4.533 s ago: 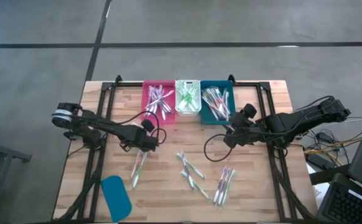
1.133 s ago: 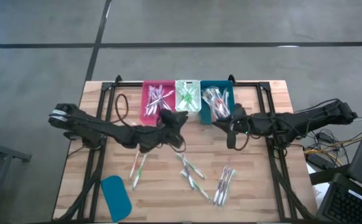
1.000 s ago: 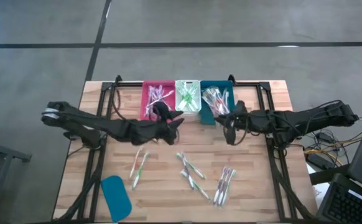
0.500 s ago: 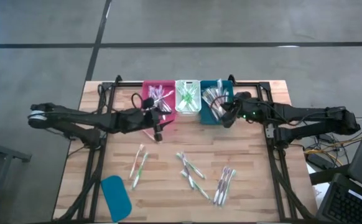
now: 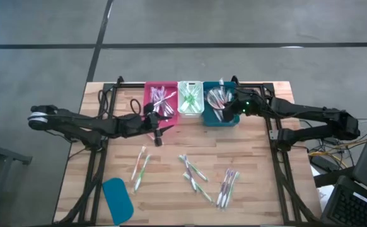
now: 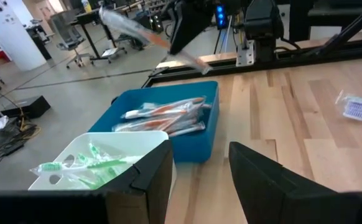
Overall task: Pick & Place Toothbrushes
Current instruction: Put the orange toothbrush into the blue bin
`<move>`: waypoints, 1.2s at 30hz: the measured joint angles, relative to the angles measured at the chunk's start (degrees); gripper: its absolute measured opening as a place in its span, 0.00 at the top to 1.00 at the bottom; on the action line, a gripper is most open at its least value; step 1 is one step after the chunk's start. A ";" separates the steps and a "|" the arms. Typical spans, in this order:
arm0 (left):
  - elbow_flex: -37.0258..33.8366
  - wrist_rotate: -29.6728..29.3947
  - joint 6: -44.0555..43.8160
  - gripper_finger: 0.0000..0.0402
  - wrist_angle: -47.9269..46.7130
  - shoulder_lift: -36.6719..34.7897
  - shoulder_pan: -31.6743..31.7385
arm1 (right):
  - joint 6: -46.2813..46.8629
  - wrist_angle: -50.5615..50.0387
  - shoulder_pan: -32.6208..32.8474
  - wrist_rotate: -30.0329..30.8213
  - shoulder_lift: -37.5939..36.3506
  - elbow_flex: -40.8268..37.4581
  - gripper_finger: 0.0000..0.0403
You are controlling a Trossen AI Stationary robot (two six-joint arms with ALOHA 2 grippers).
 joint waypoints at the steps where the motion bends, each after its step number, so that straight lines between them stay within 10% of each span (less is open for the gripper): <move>1: 0.18 0.00 -0.01 0.59 0.00 0.00 0.00 | -0.08 -0.07 -0.24 -0.26 0.94 0.52 0.95; 26: 0.42 -0.02 -2.90 0.59 0.04 0.00 0.00 | -0.38 -17.70 -11.53 -7.99 30.82 20.05 0.95; 36: 0.42 -0.04 -2.93 0.59 -0.31 0.00 0.00 | -3.30 -22.33 -11.53 -8.80 39.57 27.59 0.73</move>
